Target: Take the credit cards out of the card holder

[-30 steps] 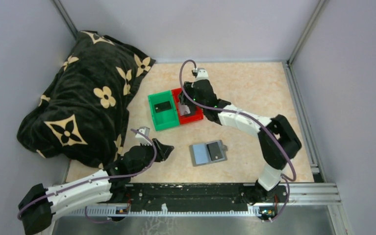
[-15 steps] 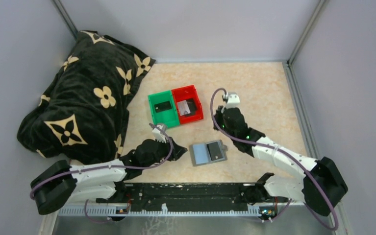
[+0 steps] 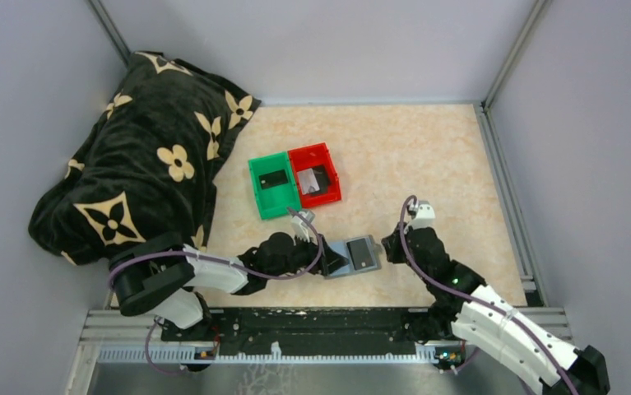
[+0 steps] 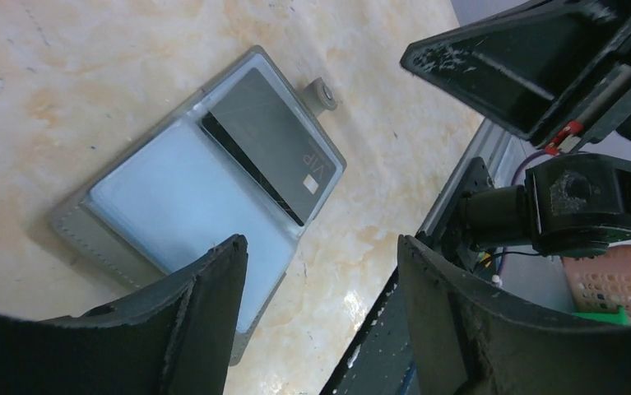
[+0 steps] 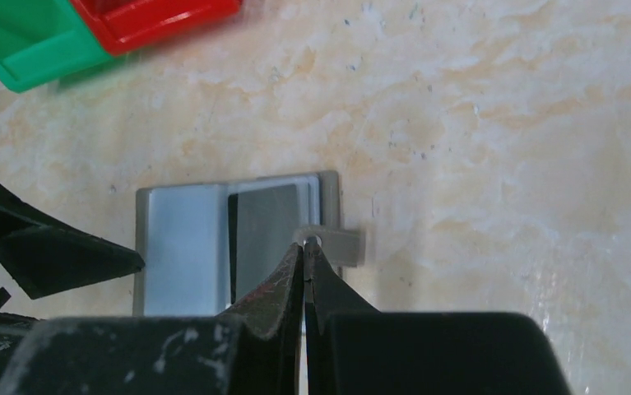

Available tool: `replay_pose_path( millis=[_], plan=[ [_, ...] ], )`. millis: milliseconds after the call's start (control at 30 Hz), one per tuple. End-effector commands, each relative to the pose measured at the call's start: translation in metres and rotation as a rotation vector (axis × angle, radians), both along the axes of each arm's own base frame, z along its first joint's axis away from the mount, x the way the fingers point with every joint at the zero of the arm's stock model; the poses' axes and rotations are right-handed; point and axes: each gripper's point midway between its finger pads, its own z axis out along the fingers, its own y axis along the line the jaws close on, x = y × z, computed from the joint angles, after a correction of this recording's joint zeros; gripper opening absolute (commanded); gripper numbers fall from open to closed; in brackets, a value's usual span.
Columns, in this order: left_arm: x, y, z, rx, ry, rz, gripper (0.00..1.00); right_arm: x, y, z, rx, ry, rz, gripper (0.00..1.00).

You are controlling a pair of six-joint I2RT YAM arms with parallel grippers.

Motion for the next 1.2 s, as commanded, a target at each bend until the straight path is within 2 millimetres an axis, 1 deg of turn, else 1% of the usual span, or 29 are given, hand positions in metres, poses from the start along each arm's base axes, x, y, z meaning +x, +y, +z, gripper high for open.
replay_pose_path(
  millis=[0,67,200,333,433,500,667,733,833,900,1000,1100,1167],
  plan=[
    [-0.007,-0.025,0.022,-0.108,0.009,-0.057,0.73,-0.022,-0.001,-0.03,0.058,0.114,-0.023,0.0],
    [-0.009,-0.028,0.019,-0.106,0.026,-0.064,0.73,-0.027,-0.002,-0.044,0.082,0.157,-0.049,0.0],
    [-0.01,-0.029,0.011,-0.096,0.056,-0.064,0.73,-0.034,0.001,-0.059,0.103,0.195,-0.044,0.0],
    [-0.011,-0.028,0.004,-0.074,0.088,-0.057,0.73,-0.039,0.006,-0.064,0.101,0.219,-0.014,0.0],
    [-0.01,-0.025,-0.007,-0.029,0.104,-0.047,0.71,-0.041,0.009,-0.065,0.105,0.227,0.002,0.0],
    [-0.009,-0.019,-0.019,0.015,0.116,-0.026,0.7,-0.042,0.011,-0.066,0.114,0.23,0.009,0.0],
    [-0.008,-0.005,-0.039,0.076,0.141,0.012,0.7,-0.043,0.014,-0.068,0.123,0.242,0.013,0.0],
    [-0.004,0.006,-0.049,0.096,0.159,0.035,0.7,-0.044,0.017,-0.069,0.137,0.248,0.022,0.0],
    [0.005,0.022,-0.056,0.098,0.188,0.066,0.7,-0.047,0.023,-0.074,0.159,0.269,0.038,0.0],
    [0.011,0.032,-0.058,0.099,0.194,0.084,0.7,-0.048,0.025,-0.078,0.164,0.274,0.044,0.0],
    [0.019,0.042,-0.059,0.115,0.186,0.104,0.7,-0.049,0.028,-0.084,0.166,0.288,0.048,0.0],
    [0.024,0.043,-0.053,0.12,0.17,0.105,0.71,-0.049,0.033,-0.082,0.183,0.287,0.058,0.0],
    [0.026,0.039,-0.046,0.115,0.155,0.093,0.71,-0.048,0.034,-0.078,0.187,0.281,0.056,0.0]
  ],
)
